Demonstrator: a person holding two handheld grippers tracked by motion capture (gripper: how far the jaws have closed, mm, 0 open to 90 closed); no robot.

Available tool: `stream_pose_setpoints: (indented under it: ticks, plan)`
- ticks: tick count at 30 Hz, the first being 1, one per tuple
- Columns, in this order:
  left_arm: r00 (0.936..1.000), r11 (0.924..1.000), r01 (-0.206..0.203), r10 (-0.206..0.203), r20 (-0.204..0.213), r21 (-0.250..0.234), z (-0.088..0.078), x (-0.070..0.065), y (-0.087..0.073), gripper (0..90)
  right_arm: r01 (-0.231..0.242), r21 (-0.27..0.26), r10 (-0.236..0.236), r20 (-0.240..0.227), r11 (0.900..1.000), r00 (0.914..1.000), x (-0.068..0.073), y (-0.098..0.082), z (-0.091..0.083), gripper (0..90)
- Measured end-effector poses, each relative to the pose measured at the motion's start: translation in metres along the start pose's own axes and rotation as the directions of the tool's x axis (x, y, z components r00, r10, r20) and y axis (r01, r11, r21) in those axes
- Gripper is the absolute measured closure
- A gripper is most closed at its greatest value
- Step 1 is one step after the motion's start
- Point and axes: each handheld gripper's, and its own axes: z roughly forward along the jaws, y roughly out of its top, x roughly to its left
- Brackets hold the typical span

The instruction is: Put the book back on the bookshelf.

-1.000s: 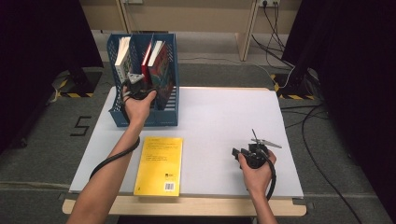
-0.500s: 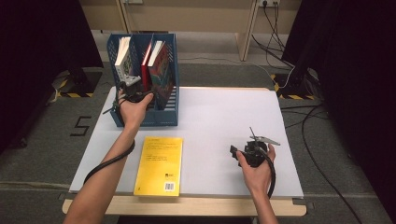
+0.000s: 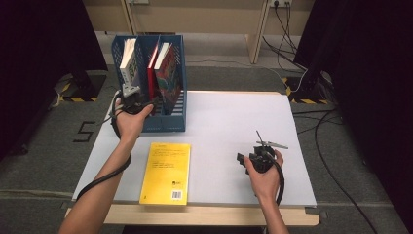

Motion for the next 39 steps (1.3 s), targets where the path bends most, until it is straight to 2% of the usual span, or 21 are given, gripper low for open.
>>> stream_pose_setpoints:
  ticks: [7,11,12,18,24,31,33,34,39]
  plan:
    - [0.9997,0.9997,-0.007,0.006,0.023,0.023,-0.011,0.005,-0.013,40.7,0.005,0.007,-0.005,-0.005,1.0,1.0,0.004,0.003,0.005,45.8]
    - [0.9987,0.9985,-0.037,0.036,0.036,0.041,-0.018,0.004,-0.022,40.7,0.002,0.019,-0.002,-0.008,1.0,1.0,0.007,0.006,0.007,46.0]
    - [0.9981,0.9978,-0.044,0.041,0.046,0.05,-0.02,0.004,-0.025,40.7,0.011,0.016,-0.011,-0.01,1.0,0.9999,0.007,0.006,0.007,46.1]
    - [0.9947,0.9951,-0.053,0.046,0.092,0.083,-0.033,0.004,-0.046,40.9,-0.007,0.042,0.008,-0.027,0.999,0.9996,0.013,0.014,0.012,46.1]
    - [0.9902,0.99,-0.055,0.038,0.134,0.13,-0.049,0.007,-0.07,41.9,-0.002,0.073,0.005,-0.04,0.997,0.9992,0.028,0.023,0.022,46.4]
    - [0.9853,0.9828,-0.035,0.004,0.171,0.181,-0.06,0.011,-0.102,43.6,0.021,0.098,-0.014,-0.07,0.995,0.9975,0.05,0.036,0.035,46.5]
    - [0.984,0.9806,-0.023,-0.012,0.178,0.195,-0.062,0.013,-0.109,44.0,0.018,0.11,-0.009,-0.087,0.994,0.9962,0.053,0.039,0.039,46.3]
    - [0.9847,0.9805,-0.015,-0.02,0.173,0.196,-0.062,0.014,-0.112,44.1,0.03,0.113,-0.02,-0.086,0.993,0.9961,0.054,0.04,0.041,46.4]
    - [0.9845,0.977,-0.007,-0.031,0.173,0.213,-0.063,0.016,-0.12,44.5,0.046,0.123,-0.034,-0.1,0.991,0.9944,0.064,0.05,0.05,46.3]
